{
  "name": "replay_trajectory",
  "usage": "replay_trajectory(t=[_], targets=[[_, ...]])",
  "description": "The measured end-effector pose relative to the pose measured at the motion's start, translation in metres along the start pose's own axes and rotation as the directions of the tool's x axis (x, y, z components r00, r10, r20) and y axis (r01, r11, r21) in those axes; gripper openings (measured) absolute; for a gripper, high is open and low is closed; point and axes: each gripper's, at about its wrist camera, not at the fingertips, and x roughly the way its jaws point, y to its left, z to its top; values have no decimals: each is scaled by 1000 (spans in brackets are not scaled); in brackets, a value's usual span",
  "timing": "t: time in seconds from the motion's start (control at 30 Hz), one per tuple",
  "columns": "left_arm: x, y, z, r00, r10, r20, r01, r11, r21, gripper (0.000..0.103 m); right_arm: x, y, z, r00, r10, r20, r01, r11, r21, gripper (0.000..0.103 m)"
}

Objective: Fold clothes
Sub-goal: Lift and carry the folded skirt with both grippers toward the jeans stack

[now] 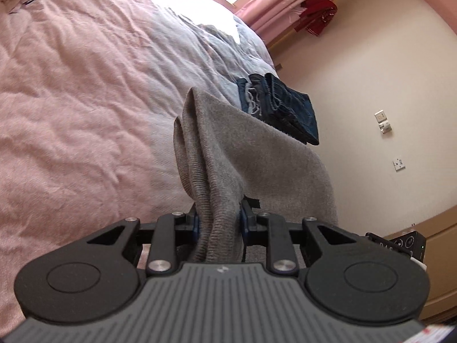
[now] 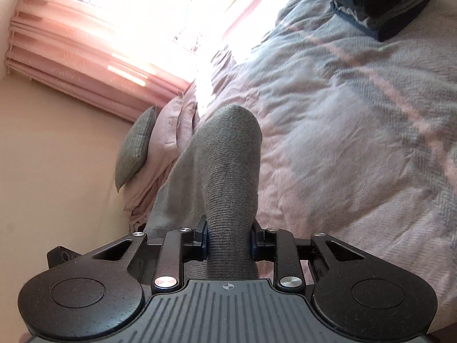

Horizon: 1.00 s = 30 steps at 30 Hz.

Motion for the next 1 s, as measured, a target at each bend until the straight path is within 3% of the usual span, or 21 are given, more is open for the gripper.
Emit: replay_trajectory(t=[0.2,0.33,0.5,0.67,1.0], targets=[[51,-62,16,1000,-20,-13,21,998,51,21,-49,-16,44,997,-16,76,12,999,43,23],[100,-103,21,1000,-14,14,14,999,33,21,-73,-49,94,997,-11,83,7,999,51,23],[163,-160,23,998,38,57,-35,998,-57,21,-96,-97,184,1000,-4,-7,4,1000,18,23],[220,-216,39,993,51,105,-39,993,-113,21,-118,-136,276,996,5,-92,-8,1000,-23,23],[339,-308,125,986,40,163,-30,998,-59,21,-139,-189,433,997,15,-74,-22,995,-95,23]])
